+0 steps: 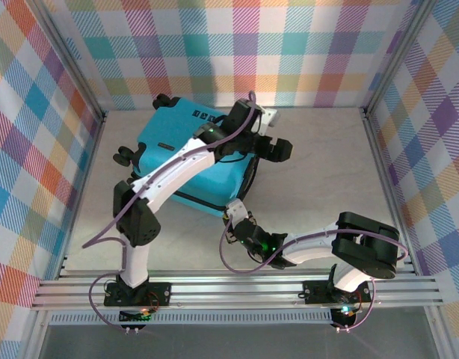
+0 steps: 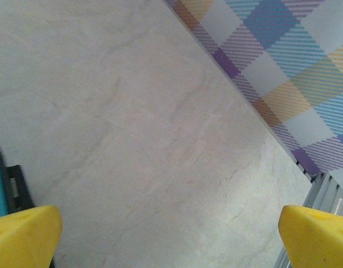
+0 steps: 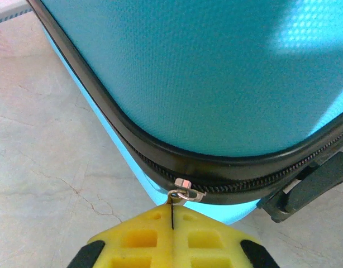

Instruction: Pack the luggage

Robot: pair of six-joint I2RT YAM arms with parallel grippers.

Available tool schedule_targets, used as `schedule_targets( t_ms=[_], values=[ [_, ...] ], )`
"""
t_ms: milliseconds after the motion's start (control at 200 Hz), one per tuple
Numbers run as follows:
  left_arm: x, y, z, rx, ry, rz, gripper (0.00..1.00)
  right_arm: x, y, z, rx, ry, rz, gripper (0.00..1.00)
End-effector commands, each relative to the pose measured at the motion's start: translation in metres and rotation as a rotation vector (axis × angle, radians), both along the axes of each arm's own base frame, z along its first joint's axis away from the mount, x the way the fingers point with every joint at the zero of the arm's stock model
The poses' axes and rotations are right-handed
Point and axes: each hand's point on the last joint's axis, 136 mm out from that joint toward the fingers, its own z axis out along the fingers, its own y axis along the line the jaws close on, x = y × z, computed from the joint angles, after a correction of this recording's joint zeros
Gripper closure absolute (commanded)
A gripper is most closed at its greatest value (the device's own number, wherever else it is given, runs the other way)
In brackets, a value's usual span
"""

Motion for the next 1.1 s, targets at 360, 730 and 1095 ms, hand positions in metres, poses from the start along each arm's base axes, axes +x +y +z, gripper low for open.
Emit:
schedule_targets(
  t_ms=[360, 730, 1095],
  values=[
    [0.008, -0.028, -0.021, 0.010, 0.046, -0.050, 0.03, -0.017, -0.013, -0.009, 0.023, -0.034, 0.050, 0.68],
    [0.015, -0.030, -0.036, 0.046, 0.058, -0.038, 0.03, -0.010, 0.008, 0.006, 0.052, -0.062, 0.051, 0.61],
    [0.013, -0.033, -0.041, 0.039, 0.081, -0.047, 0.04, 0.008, 0.013, 0.007, 0.059, -0.060, -0.012, 0.62]
  ],
)
